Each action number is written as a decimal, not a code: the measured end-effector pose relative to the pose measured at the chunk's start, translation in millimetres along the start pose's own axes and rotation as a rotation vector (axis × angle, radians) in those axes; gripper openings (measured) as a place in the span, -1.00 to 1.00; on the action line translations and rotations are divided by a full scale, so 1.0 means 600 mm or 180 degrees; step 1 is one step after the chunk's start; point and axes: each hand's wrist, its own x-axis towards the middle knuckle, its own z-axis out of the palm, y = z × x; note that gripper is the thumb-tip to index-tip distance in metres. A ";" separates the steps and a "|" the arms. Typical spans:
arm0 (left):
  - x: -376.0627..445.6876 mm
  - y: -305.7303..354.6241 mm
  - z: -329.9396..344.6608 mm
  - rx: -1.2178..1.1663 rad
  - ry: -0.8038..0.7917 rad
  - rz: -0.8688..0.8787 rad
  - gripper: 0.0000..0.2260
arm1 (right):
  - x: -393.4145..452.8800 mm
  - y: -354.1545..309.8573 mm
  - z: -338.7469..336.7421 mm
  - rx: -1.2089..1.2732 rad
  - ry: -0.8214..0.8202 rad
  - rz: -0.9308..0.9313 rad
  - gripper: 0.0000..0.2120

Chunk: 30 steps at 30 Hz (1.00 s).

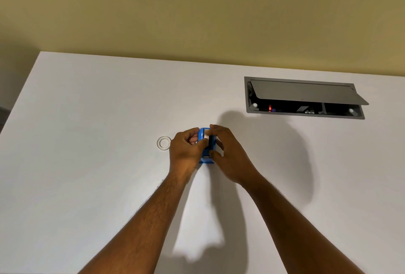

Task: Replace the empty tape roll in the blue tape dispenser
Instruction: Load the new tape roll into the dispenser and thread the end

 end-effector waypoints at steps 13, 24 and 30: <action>-0.006 0.008 0.002 0.0075 0.0065 0.0021 -0.52 | 0.000 0.007 0.012 -0.0270 -0.0054 -0.0112 -0.48; -0.007 0.006 0.002 0.0114 0.0046 0.0034 -0.65 | 0.015 0.003 0.009 0.0048 0.0092 0.0267 -0.49; -0.005 0.004 0.005 0.0080 0.0075 0.0040 -0.71 | 0.003 0.009 0.015 -0.0073 0.0032 0.0136 -0.53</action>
